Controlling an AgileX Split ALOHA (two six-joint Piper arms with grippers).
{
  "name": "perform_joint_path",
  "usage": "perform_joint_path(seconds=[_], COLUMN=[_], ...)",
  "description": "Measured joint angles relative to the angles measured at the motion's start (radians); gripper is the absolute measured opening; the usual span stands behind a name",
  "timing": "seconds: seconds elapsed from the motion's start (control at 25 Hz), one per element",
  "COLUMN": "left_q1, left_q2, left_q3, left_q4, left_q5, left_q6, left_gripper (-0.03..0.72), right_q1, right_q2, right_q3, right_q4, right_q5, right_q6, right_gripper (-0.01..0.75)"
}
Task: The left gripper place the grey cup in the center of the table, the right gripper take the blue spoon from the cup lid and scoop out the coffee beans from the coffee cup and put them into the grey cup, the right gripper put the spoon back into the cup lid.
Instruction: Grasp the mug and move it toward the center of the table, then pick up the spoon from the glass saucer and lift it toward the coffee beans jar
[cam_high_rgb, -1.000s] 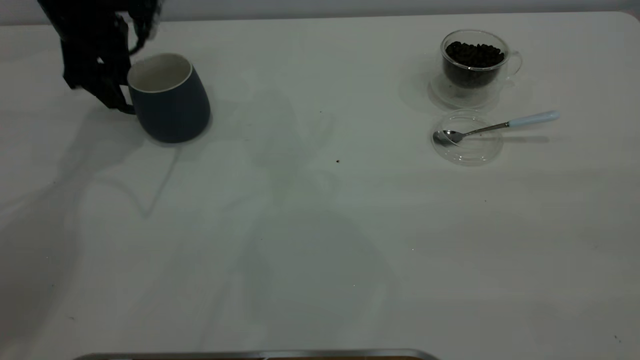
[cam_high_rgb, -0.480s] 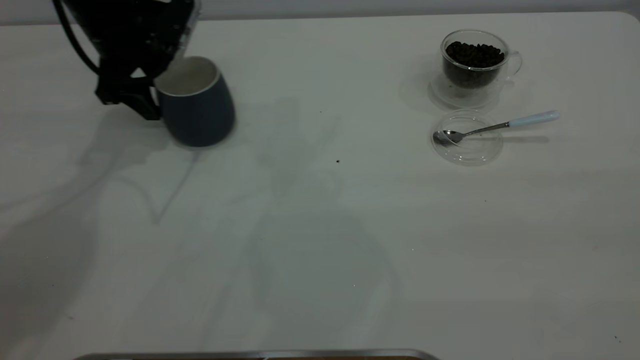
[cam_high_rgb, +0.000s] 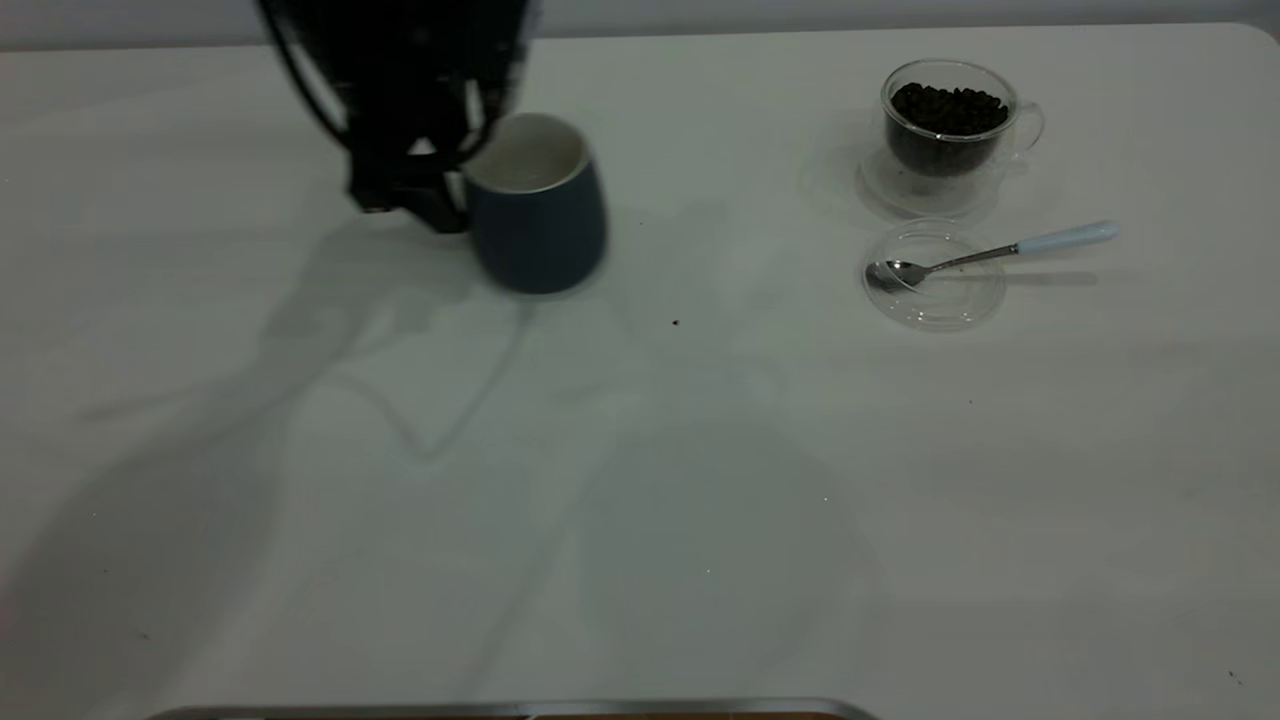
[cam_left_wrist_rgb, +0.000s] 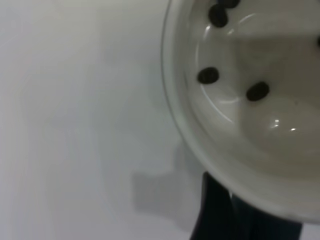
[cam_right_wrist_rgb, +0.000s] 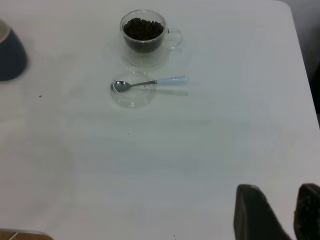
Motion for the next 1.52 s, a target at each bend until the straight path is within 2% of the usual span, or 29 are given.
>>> perform_joint_path(seconds=[0.2, 0.56, 0.88, 1.24, 1.52], left_q1=[-0.042, -0.042, -0.019, -0.012, -0.010], left_q2=[0.000, 0.000, -0.066, -0.266, -0.554], left_q3=[0.000, 0.000, 0.000, 0.000, 0.001], left_q4=[-0.005, 0.001, 0.054, 0.059, 0.059], left_q5=[-0.023, 0.046, 0.095, 0.231, 0.370], left_q6=[-0.021, -0.035, -0.188, -0.239, -0.527], left_gripper=[0.588, 0.588, 0.588, 0.588, 0.588], right_q1=[0.000, 0.000, 0.000, 0.000, 0.000], right_q2=[0.000, 0.000, 0.000, 0.000, 0.000], right_q3=[0.000, 0.000, 0.000, 0.000, 0.000], right_q4=[0.000, 0.000, 0.000, 0.000, 0.000], right_q5=[0.000, 0.000, 0.000, 0.000, 0.000], right_q6=[0.000, 0.000, 0.000, 0.000, 0.000], right_gripper=[0.238, 0.238, 0.238, 0.238, 0.238])
